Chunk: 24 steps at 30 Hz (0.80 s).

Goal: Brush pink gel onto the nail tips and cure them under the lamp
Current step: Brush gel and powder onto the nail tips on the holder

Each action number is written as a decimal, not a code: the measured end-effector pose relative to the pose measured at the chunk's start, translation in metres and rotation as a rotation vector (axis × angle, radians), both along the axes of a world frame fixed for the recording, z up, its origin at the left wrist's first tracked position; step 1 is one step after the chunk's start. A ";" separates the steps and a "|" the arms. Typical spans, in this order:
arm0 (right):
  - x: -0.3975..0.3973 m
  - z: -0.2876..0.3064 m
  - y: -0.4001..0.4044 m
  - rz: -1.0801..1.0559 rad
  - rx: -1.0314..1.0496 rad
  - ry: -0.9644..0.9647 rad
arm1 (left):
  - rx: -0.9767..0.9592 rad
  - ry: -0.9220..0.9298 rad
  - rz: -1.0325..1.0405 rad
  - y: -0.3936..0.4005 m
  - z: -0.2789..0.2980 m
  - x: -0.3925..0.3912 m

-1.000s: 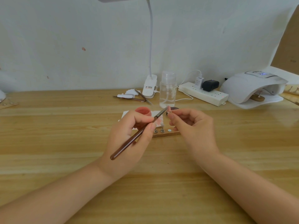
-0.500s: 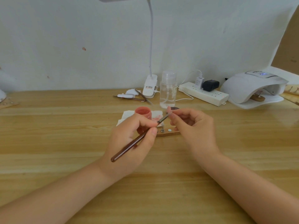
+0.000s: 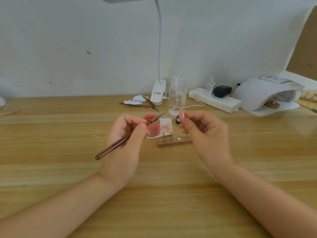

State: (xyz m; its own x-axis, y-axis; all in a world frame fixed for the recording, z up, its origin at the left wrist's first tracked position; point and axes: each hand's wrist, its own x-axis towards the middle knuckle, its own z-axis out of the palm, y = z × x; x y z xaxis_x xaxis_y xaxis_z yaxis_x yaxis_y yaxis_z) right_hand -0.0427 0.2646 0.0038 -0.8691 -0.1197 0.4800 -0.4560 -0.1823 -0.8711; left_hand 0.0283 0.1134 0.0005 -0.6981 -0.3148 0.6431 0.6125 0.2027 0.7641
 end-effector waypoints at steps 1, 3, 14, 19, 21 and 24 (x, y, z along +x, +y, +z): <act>0.000 0.000 0.000 0.000 0.004 0.002 | 0.028 -0.014 0.009 0.000 0.000 -0.001; -0.001 -0.001 0.000 -0.008 0.012 -0.001 | 0.083 -0.046 0.025 -0.001 -0.002 -0.003; -0.011 -0.013 -0.002 -0.176 0.364 -0.059 | 0.213 -0.089 0.044 -0.007 -0.010 -0.013; -0.015 -0.020 0.000 -0.273 0.740 -0.025 | 0.217 -0.103 0.054 -0.007 -0.012 -0.015; -0.016 -0.020 0.000 -0.298 0.804 -0.052 | 0.215 -0.110 0.053 -0.008 -0.013 -0.015; -0.017 -0.019 0.001 -0.318 0.913 -0.060 | 0.210 -0.118 0.055 -0.007 -0.013 -0.015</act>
